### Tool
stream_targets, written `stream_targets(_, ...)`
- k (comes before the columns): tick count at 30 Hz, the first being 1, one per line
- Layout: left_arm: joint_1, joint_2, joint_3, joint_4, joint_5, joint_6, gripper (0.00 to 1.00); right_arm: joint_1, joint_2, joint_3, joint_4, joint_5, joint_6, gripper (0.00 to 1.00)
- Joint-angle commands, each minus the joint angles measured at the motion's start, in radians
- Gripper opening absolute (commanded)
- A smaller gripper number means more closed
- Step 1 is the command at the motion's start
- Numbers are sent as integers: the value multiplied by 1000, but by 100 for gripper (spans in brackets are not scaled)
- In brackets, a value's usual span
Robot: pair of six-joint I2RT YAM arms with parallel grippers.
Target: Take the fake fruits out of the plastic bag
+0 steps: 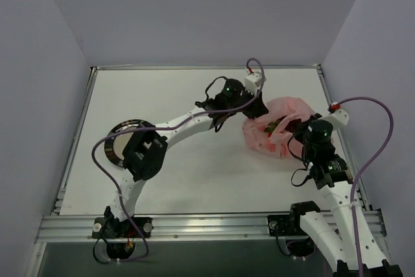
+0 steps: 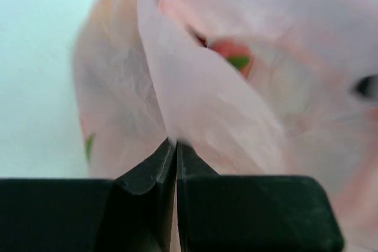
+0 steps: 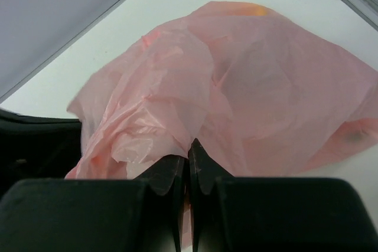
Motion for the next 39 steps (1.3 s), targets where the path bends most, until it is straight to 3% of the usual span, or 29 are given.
stream_targets(1, 8, -177, 61, 131, -33, -56, 2, -38, 65, 83, 144, -16, -23, 0)
stream_targets(7, 26, -105, 215, -7, -17, -108, 2, -210, 154, 101, 222, -71, 15, 0)
stream_targets(11, 26, -128, 225, -34, -12, -94, 2, -401, 182, 74, 302, -334, 55, 0)
stream_targets(13, 24, -131, 252, -133, 12, -37, 3, -417, 196, 83, 305, -383, 40, 0)
stream_targets(18, 31, -215, 83, -58, 144, 94, 90, -425, 167, 55, 304, -387, 18, 0)
stream_targets(20, 23, -233, 34, -64, 167, 170, 99, -426, 164, 42, 302, -401, 20, 0)
stream_targets(21, 15, -239, 31, -87, 187, 190, 94, -428, 159, 29, 302, -404, 20, 0)
stream_targets(25, -3, -207, 74, -211, 192, 304, 94, -429, 155, 15, 302, -424, 18, 0)
stream_targets(29, -25, -125, 170, -309, 43, 420, 94, -429, 142, 15, 301, -469, 24, 0)
stream_targets(34, -54, 90, 461, -493, -126, 519, 95, -425, 112, 9, 294, -490, 23, 0)
stream_targets(35, -61, 113, 492, -502, -169, 537, 87, -425, 109, 5, 294, -490, 23, 0)
stream_targets(39, -57, 150, 551, -489, -327, 530, 3, -423, 98, 14, 301, -496, 23, 0)
